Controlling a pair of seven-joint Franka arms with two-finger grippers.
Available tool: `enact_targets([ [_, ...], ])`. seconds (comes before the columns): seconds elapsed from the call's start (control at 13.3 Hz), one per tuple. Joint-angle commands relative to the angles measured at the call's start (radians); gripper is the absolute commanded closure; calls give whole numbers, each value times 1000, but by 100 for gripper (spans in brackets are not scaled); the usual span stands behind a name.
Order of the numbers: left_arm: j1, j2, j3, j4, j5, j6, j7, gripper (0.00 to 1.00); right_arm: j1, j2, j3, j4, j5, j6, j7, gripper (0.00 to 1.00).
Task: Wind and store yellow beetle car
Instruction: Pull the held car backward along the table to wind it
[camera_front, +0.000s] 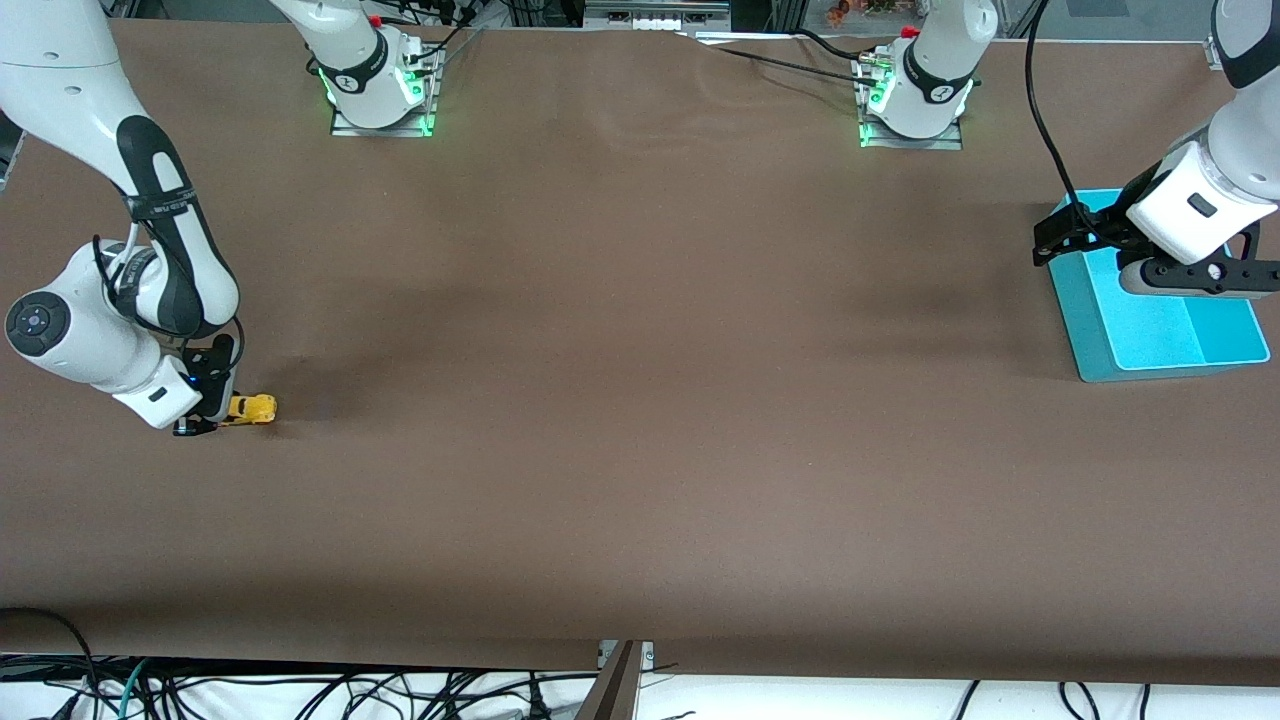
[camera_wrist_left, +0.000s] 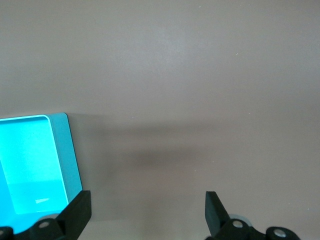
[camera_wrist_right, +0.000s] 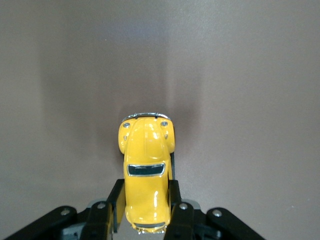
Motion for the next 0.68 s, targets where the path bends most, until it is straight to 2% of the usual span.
enact_targets([
  [0.0, 8, -11, -3, -8, -15, 1, 2, 0, -17, 74, 8, -9, 9, 17, -25, 90],
  [0.08, 8, -11, -3, -8, -15, 1, 2, 0, -17, 74, 8, -9, 9, 17, -25, 89],
  [0.15, 8, -11, -3, -8, -15, 1, 2, 0, -14, 73, 8, -7, 9, 17, -23, 78],
  [0.23, 8, -11, -3, -8, -15, 1, 2, 0, -11, 70, 9, -4, 11, 17, -20, 17],
  [0.3, 8, -11, -3, -8, -15, 1, 2, 0, -11, 67, 12, 9, 11, 9, -23, 0],
  [0.6, 8, -11, -3, -8, -15, 1, 2, 0, -9, 47, 31, 45, 12, -14, -23, 0],
])
